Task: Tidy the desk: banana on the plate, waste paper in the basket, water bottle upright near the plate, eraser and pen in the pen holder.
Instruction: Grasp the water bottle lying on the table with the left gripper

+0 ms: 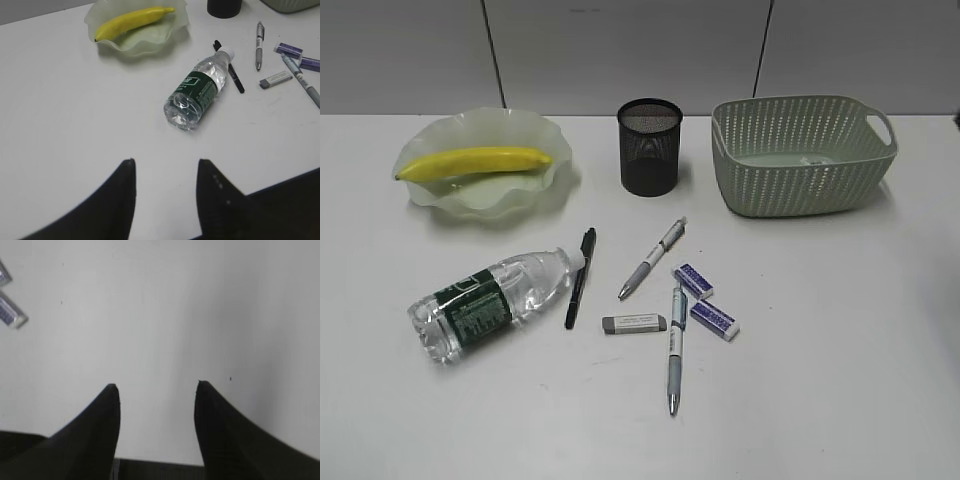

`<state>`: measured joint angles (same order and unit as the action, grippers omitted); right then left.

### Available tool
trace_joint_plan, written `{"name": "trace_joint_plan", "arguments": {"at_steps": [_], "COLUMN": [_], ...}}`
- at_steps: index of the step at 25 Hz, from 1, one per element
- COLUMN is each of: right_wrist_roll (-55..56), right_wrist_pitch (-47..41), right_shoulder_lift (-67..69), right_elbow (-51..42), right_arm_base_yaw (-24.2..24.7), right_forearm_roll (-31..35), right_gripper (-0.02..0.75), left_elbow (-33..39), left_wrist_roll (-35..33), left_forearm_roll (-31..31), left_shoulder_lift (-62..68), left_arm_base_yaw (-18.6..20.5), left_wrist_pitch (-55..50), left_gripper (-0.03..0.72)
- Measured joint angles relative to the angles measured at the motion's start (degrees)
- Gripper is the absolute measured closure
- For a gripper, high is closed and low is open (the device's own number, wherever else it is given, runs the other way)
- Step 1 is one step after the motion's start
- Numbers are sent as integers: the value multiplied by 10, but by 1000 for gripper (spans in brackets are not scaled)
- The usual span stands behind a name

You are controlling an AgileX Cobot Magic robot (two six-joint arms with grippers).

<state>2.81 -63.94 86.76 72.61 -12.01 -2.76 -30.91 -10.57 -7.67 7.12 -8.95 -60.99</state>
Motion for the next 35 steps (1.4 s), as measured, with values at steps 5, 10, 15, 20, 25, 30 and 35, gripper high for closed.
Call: {"name": "trace_joint_plan", "arguments": {"at_steps": [5,10,15,20,25,30,35], "right_wrist_roll": [-2,-42,-51,-68,-76,-75,-75], "right_wrist_pitch": [-33,-35,-24,7,33,41,42], "right_shoulder_lift": [-168,-350,-532,-709,-851,-872,-872], "right_elbow": [-120,-220,-310,-373,-426,-434,-434], "right_arm_base_yaw": [0,0,0,0,0,0,0], "right_forearm_roll": [16,28,39,40,44,44,44], "right_gripper": [356,356,356,384,452,491,494], "left_elbow": [0,0,0,0,-5,-44,-81], "left_wrist_roll": [0,0,0,1,1,1,-57], "left_forearm_roll": [0,0,0,-2,-6,-17,-81], "left_shoulder_lift": [0,0,1,1,5,77,248], "left_arm_base_yaw": [0,0,0,0,0,0,0], "left_wrist_pitch": [0,0,-1,-1,9,149,255], "left_gripper": [384,384,384,384,385,385,385]}}
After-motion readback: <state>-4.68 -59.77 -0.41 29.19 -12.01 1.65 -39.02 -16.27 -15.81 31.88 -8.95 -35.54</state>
